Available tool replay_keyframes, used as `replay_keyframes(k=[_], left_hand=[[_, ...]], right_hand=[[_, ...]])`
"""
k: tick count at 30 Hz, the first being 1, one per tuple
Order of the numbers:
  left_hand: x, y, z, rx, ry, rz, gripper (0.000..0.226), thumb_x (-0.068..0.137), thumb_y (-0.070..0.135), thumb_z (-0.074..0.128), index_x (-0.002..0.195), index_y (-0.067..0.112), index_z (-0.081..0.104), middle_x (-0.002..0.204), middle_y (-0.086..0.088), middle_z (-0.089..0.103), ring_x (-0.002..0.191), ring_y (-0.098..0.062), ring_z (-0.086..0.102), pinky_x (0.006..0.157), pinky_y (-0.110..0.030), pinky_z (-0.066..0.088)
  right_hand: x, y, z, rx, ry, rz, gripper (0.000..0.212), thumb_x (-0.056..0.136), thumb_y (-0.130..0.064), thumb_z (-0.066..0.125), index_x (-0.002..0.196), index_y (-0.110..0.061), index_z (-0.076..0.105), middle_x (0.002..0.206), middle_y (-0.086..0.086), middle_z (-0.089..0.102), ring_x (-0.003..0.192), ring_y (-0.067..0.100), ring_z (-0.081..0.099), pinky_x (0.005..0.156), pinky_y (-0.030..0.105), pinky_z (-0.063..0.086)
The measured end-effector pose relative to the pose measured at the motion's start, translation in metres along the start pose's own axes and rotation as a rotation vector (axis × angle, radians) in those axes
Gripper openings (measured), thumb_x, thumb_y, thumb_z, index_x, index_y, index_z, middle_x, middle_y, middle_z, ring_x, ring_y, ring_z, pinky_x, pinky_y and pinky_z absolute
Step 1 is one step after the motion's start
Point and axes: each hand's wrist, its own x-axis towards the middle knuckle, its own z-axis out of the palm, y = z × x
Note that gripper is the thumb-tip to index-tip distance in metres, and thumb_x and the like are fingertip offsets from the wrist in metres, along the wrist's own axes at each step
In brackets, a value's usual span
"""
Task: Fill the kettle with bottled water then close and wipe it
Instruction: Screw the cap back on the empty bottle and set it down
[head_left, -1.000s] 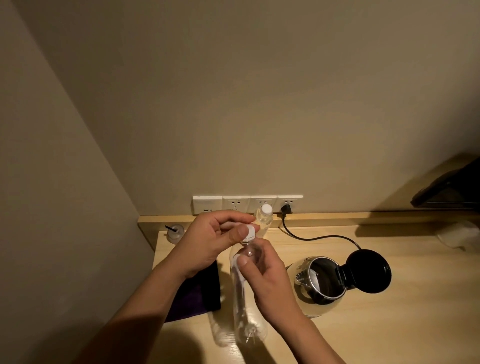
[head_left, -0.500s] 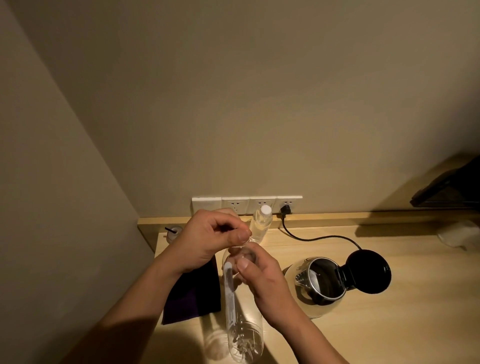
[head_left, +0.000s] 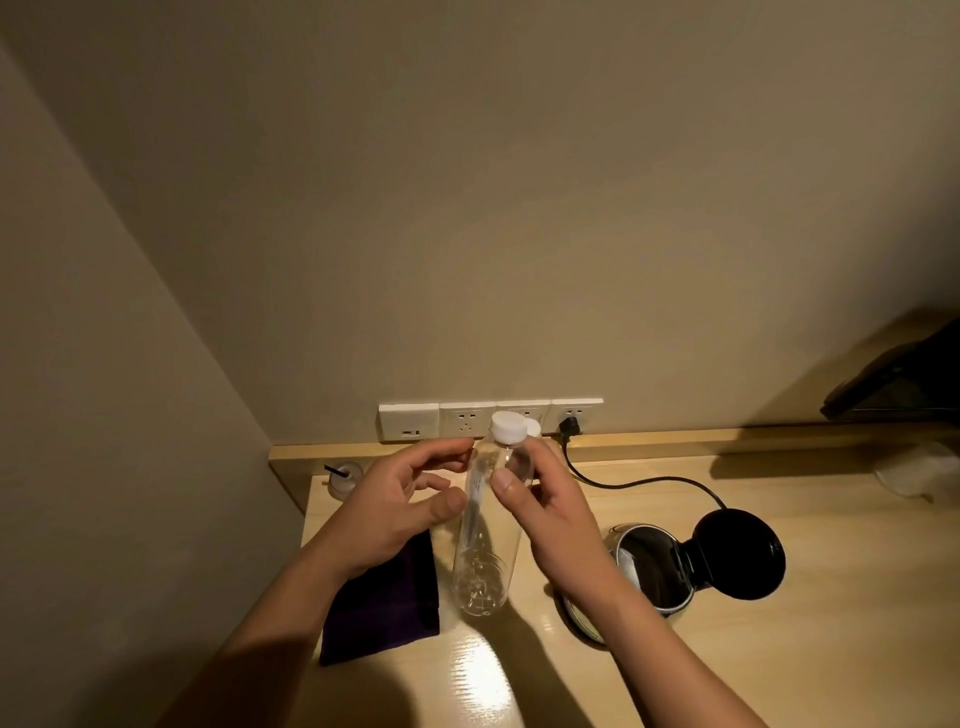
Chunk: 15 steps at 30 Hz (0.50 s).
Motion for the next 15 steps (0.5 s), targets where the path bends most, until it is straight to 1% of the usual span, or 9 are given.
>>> replay_keyframes(k=[1,2,5,7,9,10,12,13,15], left_hand=[[0.001,-0.002,-0.001,-0.022,-0.027,-0.006,0.073,0.076,0.063,0.077,0.138,0.028,0.062,0.138,0.007,0.068,0.131,-0.019,0.062,0.112,-0.046,0.048],[0.003,-0.003,-0.001,-0.057,-0.049,-0.015,0.070,0.078,0.056,0.080,0.139,0.027,0.062,0.141,0.004,0.067,0.134,-0.020,0.060,0.114,-0.046,0.046],[0.014,-0.002,-0.005,-0.095,-0.109,-0.036,0.065,0.078,0.033,0.085,0.138,0.027,0.060,0.141,0.003,0.067,0.135,-0.019,0.060,0.116,-0.036,0.045],[0.022,-0.004,-0.007,-0.093,-0.133,-0.045,0.069,0.076,0.026,0.084,0.139,0.030,0.057,0.140,0.004,0.067,0.134,-0.018,0.061,0.114,-0.033,0.047],[0.030,-0.007,-0.009,-0.081,-0.118,-0.058,0.077,0.073,0.022,0.088,0.142,0.030,0.055,0.139,0.004,0.068,0.132,-0.018,0.063,0.113,-0.034,0.047],[0.034,-0.008,-0.009,-0.061,-0.101,-0.064,0.079,0.073,0.019,0.090,0.143,0.028,0.054,0.138,0.004,0.069,0.131,-0.018,0.063,0.113,-0.035,0.047],[0.041,-0.012,-0.009,-0.010,-0.069,-0.068,0.078,0.074,0.019,0.092,0.143,0.026,0.056,0.135,0.007,0.071,0.128,-0.013,0.065,0.112,-0.036,0.047],[0.043,-0.015,-0.008,0.018,-0.055,-0.069,0.075,0.072,0.022,0.092,0.140,0.029,0.058,0.131,0.010,0.072,0.126,-0.010,0.066,0.111,-0.035,0.048],[0.049,-0.022,-0.007,0.086,-0.026,-0.083,0.070,0.070,0.026,0.092,0.132,0.036,0.061,0.124,0.014,0.074,0.120,-0.004,0.067,0.108,-0.035,0.050]], right_hand=[[0.004,0.000,-0.005,0.015,-0.032,0.002,0.047,0.089,-0.059,0.061,0.132,-0.042,0.061,0.121,0.001,0.059,0.114,0.017,0.058,0.101,0.032,0.050],[0.009,-0.001,-0.009,0.039,-0.068,0.006,0.049,0.089,-0.056,0.063,0.135,-0.039,0.060,0.123,0.000,0.062,0.117,0.016,0.060,0.103,0.034,0.051],[0.023,-0.002,-0.021,0.096,-0.144,0.017,0.052,0.092,-0.038,0.066,0.141,-0.024,0.055,0.130,0.003,0.068,0.125,0.023,0.062,0.109,0.045,0.050],[0.033,-0.003,-0.026,0.128,-0.198,0.008,0.045,0.095,-0.022,0.063,0.139,-0.016,0.055,0.131,0.008,0.067,0.127,0.027,0.061,0.110,0.048,0.047],[0.042,-0.006,-0.029,0.135,-0.245,0.009,0.042,0.094,-0.016,0.058,0.137,-0.015,0.058,0.131,0.010,0.067,0.128,0.028,0.060,0.110,0.048,0.046],[0.047,-0.009,-0.029,0.095,-0.253,0.008,0.042,0.095,-0.020,0.057,0.136,-0.018,0.060,0.132,0.007,0.066,0.128,0.023,0.059,0.110,0.044,0.046],[0.056,-0.016,-0.029,-0.072,-0.220,-0.017,0.046,0.093,-0.043,0.061,0.136,-0.028,0.062,0.129,-0.003,0.062,0.123,0.010,0.059,0.104,0.029,0.047],[0.061,-0.018,-0.029,-0.159,-0.182,-0.043,0.051,0.090,-0.052,0.064,0.137,-0.032,0.062,0.126,-0.006,0.059,0.117,0.007,0.059,0.099,0.023,0.047],[0.074,-0.021,-0.031,-0.289,-0.122,-0.106,0.052,0.088,-0.050,0.074,0.135,-0.030,0.065,0.114,-0.010,0.060,0.102,0.008,0.062,0.087,0.020,0.049]])
